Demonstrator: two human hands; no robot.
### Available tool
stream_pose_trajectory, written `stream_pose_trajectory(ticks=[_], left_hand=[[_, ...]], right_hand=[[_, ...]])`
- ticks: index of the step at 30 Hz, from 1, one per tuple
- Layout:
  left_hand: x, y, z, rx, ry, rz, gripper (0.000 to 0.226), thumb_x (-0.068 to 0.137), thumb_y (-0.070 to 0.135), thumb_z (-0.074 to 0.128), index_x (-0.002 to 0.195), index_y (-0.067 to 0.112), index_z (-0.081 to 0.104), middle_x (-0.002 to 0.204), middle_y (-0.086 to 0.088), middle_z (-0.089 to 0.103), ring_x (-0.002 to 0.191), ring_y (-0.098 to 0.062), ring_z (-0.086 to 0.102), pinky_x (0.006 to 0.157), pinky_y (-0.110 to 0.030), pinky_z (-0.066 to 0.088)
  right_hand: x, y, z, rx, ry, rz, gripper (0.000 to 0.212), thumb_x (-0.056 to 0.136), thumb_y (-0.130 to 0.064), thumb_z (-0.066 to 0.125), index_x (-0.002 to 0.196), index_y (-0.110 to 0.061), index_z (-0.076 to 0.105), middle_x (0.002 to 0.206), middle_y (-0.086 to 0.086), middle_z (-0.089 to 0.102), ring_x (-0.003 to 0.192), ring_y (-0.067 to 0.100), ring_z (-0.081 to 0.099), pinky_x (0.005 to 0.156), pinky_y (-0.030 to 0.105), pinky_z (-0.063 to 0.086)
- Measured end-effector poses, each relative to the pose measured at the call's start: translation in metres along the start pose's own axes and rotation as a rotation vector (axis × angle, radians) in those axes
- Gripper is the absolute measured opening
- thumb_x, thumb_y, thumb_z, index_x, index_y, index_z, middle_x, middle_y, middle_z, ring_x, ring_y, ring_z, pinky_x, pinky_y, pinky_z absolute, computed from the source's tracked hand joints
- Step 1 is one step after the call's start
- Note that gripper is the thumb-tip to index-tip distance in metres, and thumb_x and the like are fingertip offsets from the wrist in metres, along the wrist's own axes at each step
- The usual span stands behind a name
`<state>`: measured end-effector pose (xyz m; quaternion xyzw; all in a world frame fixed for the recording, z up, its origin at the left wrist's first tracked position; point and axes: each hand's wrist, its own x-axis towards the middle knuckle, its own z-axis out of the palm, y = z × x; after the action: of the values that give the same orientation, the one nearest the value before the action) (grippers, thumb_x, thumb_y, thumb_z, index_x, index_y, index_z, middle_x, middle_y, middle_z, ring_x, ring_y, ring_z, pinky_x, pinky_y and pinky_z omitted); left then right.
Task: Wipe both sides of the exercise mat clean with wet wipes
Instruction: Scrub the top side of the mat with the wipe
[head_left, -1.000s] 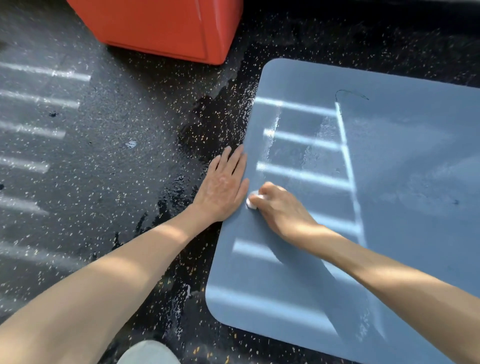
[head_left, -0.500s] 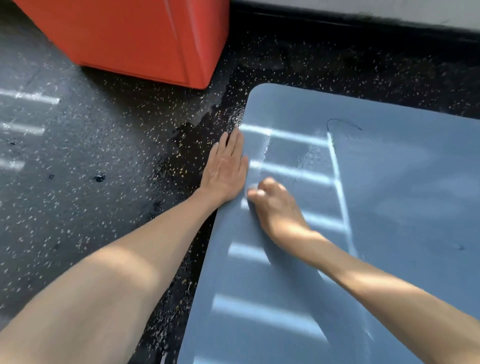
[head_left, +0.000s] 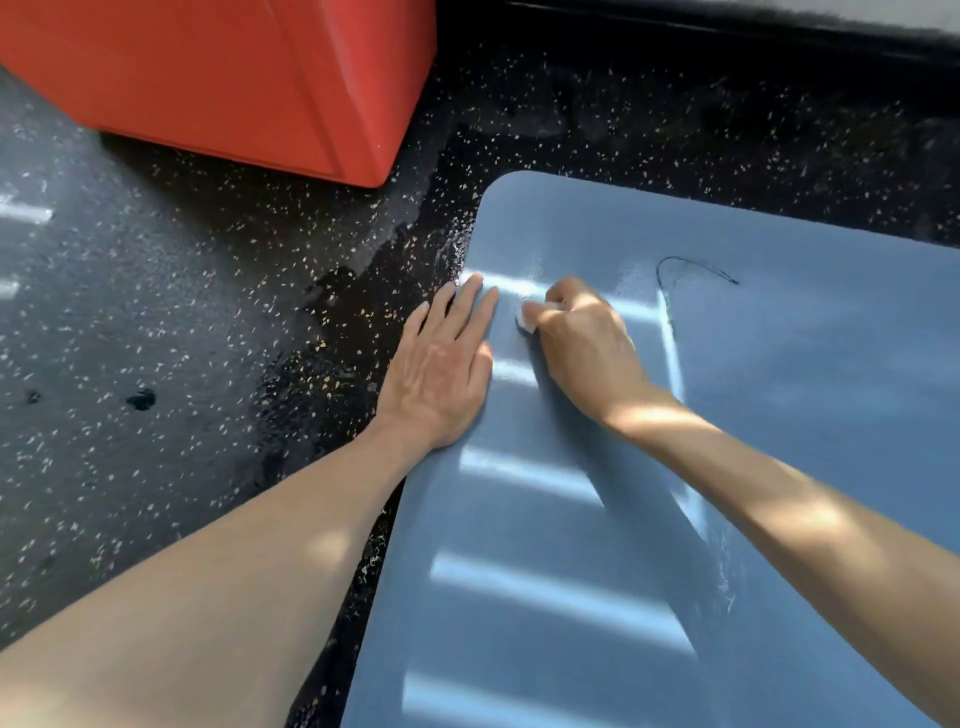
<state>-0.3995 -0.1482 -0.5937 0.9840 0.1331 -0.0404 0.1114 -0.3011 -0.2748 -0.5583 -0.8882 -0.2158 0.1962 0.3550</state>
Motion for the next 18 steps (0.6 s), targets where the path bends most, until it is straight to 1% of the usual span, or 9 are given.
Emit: stream_pose_trajectory(ticks=[2, 3, 5, 8, 10, 12, 13, 16, 18], left_hand=[[0.000, 0.000, -0.001, -0.005, -0.008, -0.005, 0.071, 0.090, 0.039, 0.001, 0.158, 0.019, 0.010, 0.165, -0.001, 0.008, 0.151, -0.021, 0.008, 0.122, -0.037, 0.005], [0.000, 0.000, -0.001, -0.010, -0.004, -0.007, 0.070, 0.091, 0.039, 0.002, 0.157, 0.019, 0.011, 0.165, -0.001, 0.009, 0.151, -0.021, 0.009, 0.122, -0.037, 0.006], [0.001, -0.001, -0.001, -0.027, 0.007, -0.010, 0.068, 0.092, 0.038, 0.004, 0.157, 0.019, 0.014, 0.165, 0.000, 0.011, 0.151, -0.021, 0.010, 0.122, -0.037, 0.006], [0.002, -0.001, 0.000, -0.061, 0.019, -0.013, 0.065, 0.094, 0.036, 0.010, 0.157, 0.019, 0.020, 0.164, 0.000, 0.015, 0.151, -0.021, 0.014, 0.121, -0.036, 0.007], [0.001, -0.002, 0.002, -0.062, 0.021, -0.015, 0.064, 0.095, 0.035, 0.012, 0.156, 0.020, 0.020, 0.164, 0.000, 0.017, 0.150, -0.020, 0.015, 0.122, -0.037, 0.009], [0.002, -0.003, 0.003, -0.051, 0.018, -0.014, 0.064, 0.095, 0.035, 0.012, 0.156, 0.021, 0.019, 0.164, 0.000, 0.015, 0.151, -0.020, 0.013, 0.122, -0.037, 0.009], [0.003, -0.003, 0.003, -0.053, 0.019, -0.017, 0.064, 0.094, 0.035, 0.013, 0.156, 0.021, 0.018, 0.164, 0.001, 0.014, 0.151, -0.020, 0.013, 0.122, -0.037, 0.009], [0.003, -0.003, 0.002, -0.088, 0.019, -0.026, 0.064, 0.094, 0.037, 0.014, 0.156, 0.022, 0.019, 0.164, 0.001, 0.015, 0.151, -0.019, 0.011, 0.122, -0.036, 0.007], [0.003, -0.003, 0.000, -0.103, 0.032, -0.034, 0.064, 0.094, 0.037, 0.015, 0.156, 0.022, 0.021, 0.164, 0.002, 0.017, 0.151, -0.018, 0.012, 0.122, -0.034, 0.004]], right_hand=[[-0.012, -0.001, 0.001, -0.129, -0.028, -0.132, 0.018, 0.092, -0.035, 0.050, 0.086, -0.018, 0.052, 0.092, -0.001, 0.054, 0.085, 0.019, 0.050, 0.066, 0.031, 0.027], [-0.020, 0.002, 0.004, -0.262, -0.100, -0.234, 0.018, 0.092, -0.036, 0.051, 0.086, -0.019, 0.053, 0.093, -0.002, 0.054, 0.087, 0.018, 0.050, 0.069, 0.033, 0.031], [-0.014, 0.003, 0.000, -0.243, -0.195, -0.183, 0.020, 0.089, -0.039, 0.054, 0.084, -0.020, 0.053, 0.088, -0.005, 0.056, 0.082, 0.015, 0.052, 0.070, 0.035, 0.038], [0.023, -0.004, -0.011, -0.011, -0.057, -0.030, 0.017, 0.086, -0.030, 0.058, 0.084, -0.014, 0.054, 0.076, -0.002, 0.053, 0.069, 0.016, 0.049, 0.060, 0.033, 0.034], [0.016, -0.003, -0.004, -0.080, -0.037, -0.184, 0.013, 0.090, -0.020, 0.055, 0.088, -0.007, 0.054, 0.080, 0.004, 0.051, 0.073, 0.023, 0.049, 0.060, 0.031, 0.030], [0.002, 0.001, -0.002, -0.231, -0.187, -0.301, 0.015, 0.095, -0.022, 0.051, 0.090, -0.008, 0.054, 0.087, 0.006, 0.051, 0.076, 0.024, 0.047, 0.063, 0.031, 0.033], [0.005, 0.002, -0.006, -0.256, -0.218, -0.297, 0.016, 0.094, -0.025, 0.052, 0.090, -0.010, 0.054, 0.086, 0.005, 0.052, 0.074, 0.022, 0.048, 0.062, 0.031, 0.034], [0.048, -0.006, -0.018, -0.271, -0.039, -0.138, 0.019, 0.087, -0.033, 0.055, 0.090, -0.015, 0.055, 0.086, -0.001, 0.055, 0.071, 0.012, 0.049, 0.058, 0.032, 0.034], [0.062, -0.005, -0.016, -0.381, 0.081, -0.204, 0.024, 0.090, -0.033, 0.046, 0.095, -0.012, 0.057, 0.096, 0.003, 0.056, 0.081, 0.021, 0.052, 0.062, 0.035, 0.034]])
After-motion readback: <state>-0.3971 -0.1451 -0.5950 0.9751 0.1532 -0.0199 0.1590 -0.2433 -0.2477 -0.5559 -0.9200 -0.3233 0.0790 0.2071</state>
